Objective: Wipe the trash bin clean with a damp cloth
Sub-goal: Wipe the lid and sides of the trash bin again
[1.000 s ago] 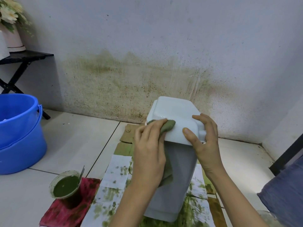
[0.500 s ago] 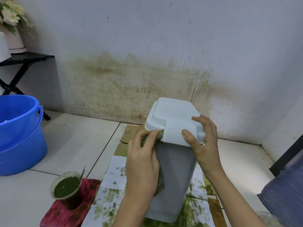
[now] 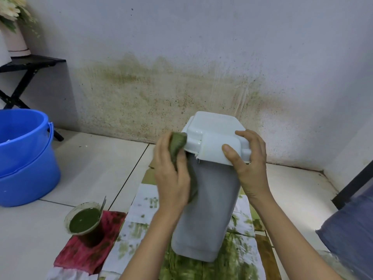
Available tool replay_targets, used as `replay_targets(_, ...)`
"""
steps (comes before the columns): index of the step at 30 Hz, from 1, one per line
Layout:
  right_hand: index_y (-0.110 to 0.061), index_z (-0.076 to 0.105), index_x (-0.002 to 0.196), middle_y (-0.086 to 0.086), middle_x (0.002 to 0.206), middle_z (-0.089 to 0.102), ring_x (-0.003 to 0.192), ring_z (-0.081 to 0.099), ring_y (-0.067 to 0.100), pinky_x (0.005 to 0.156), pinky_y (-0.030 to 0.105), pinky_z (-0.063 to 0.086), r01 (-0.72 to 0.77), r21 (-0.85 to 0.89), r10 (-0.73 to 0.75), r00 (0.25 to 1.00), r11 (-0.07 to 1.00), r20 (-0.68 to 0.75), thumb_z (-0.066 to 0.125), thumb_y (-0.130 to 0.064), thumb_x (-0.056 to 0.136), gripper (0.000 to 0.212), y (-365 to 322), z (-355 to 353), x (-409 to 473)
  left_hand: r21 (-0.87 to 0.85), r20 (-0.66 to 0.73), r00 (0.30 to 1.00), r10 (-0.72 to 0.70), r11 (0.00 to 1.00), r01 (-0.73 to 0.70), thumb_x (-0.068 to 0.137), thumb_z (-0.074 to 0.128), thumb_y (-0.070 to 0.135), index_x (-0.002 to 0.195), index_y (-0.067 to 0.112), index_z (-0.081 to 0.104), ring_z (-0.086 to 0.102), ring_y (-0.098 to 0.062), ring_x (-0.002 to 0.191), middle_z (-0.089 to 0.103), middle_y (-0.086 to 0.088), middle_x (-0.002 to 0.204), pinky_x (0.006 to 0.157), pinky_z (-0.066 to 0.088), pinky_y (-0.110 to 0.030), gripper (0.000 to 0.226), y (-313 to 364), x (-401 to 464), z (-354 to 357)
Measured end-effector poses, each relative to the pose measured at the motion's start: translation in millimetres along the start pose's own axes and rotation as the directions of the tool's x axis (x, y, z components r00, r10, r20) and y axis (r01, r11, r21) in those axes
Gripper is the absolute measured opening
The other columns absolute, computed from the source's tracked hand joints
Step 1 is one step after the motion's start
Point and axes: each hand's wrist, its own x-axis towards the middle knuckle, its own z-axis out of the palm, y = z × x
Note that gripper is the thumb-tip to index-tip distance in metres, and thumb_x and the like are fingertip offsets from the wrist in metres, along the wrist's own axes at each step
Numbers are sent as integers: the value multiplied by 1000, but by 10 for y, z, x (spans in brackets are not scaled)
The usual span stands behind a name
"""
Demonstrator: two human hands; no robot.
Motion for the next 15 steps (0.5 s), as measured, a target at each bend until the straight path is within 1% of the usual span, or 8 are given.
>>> replay_targets(2,-36,54,111,-11,130,41,127,38,10,108,44,35,-28,10,28,1000,1000,8,57,-67,60,60,3,-15,77,-31,105,994,30,999,-26,96,38,31,146,9,24,22,-13,141,26,-2,151,115,17,-23,56,-87,-199,270)
replay_targets(3,-39,53,109,-13,129,40,126,39,11,107,44,37,-47,20,47,999,999,22,58,-68,59,57,-2,-29,128,4,160,984,79,997,-81,97,37,35,148,10,16,16,-20,145,17,-3,155,118,15,-31,61,-198,-326,365)
replay_targets(6,-50,51,101,-15,125,40,123,41,13,105,44,39,-86,23,84,993,996,86,58,-70,58,48,-5,-66,289,175,289,929,232,941,-290,97,34,43,151,15,4,17,-36,143,5,-4,159,117,20,-44,68,-724,-725,463)
replay_targets(7,-52,50,100,-14,126,40,123,41,14,105,43,40,-94,23,92,991,995,102,58,-71,58,46,1,-68,310,188,318,924,213,941,-281,96,34,47,151,18,2,20,-35,142,6,-4,159,115,25,-45,69,-884,-861,406)
replay_targets(9,-54,49,99,-13,128,39,123,41,15,104,42,41,-84,10,82,990,996,111,57,-72,58,46,18,-64,298,172,330,944,23,981,-84,93,31,56,151,22,6,26,-28,140,17,-5,157,108,36,-49,72,-1075,-986,253)
replay_targets(11,-53,48,98,-13,126,39,121,43,13,103,40,43,-64,-5,65,992,998,106,57,-72,57,46,10,-56,289,152,313,944,-106,986,61,92,28,60,150,22,13,25,-24,142,19,-3,157,107,36,-50,70,-1085,-886,222)
replay_targets(13,-52,48,97,-14,122,39,119,44,11,103,38,43,-68,9,66,992,998,105,56,-72,56,46,-14,-45,314,107,275,961,-28,994,-2,95,27,53,150,19,8,12,-19,146,6,5,157,115,25,-42,68,-918,-690,308)
replay_targets(15,-51,50,96,-15,122,39,119,44,10,103,37,42,-84,25,81,992,996,100,56,-71,56,46,-13,-58,352,133,285,942,175,966,-220,98,27,44,151,16,3,4,-22,147,-3,6,158,119,15,-38,65,-767,-559,445)
